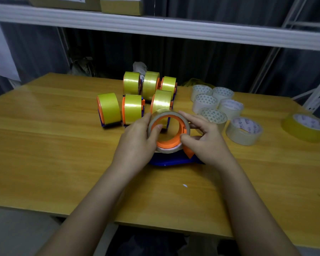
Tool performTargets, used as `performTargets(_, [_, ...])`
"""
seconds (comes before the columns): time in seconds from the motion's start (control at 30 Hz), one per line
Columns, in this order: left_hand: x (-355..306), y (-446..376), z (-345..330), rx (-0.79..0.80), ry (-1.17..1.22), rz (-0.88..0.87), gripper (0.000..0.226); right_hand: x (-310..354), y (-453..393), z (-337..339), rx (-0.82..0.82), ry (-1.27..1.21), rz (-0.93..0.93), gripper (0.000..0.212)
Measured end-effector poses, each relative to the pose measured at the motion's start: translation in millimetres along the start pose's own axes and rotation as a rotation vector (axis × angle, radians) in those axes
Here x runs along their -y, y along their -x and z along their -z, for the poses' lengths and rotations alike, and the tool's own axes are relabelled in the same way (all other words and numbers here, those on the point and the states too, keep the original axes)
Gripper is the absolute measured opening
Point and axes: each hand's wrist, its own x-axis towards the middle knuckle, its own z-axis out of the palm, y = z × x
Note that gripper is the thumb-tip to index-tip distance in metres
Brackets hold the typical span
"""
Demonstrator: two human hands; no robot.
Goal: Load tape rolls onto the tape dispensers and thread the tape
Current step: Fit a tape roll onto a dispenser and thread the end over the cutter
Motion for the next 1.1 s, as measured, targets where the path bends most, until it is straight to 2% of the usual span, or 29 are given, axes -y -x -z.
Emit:
performTargets(0.6, [-5.5,1.4,1.4,-0.15,-0.005,-0.055,0.03,-1.3,0.6,-2.9,0.024,-0.047,0.051,0.06])
performTargets(1.1, [1.5,-3.7,-6.3,-0.049,-0.104,0.02,0.028,-2.9,-0.4,-3.4,0.082,-0.008,0.048,0.054])
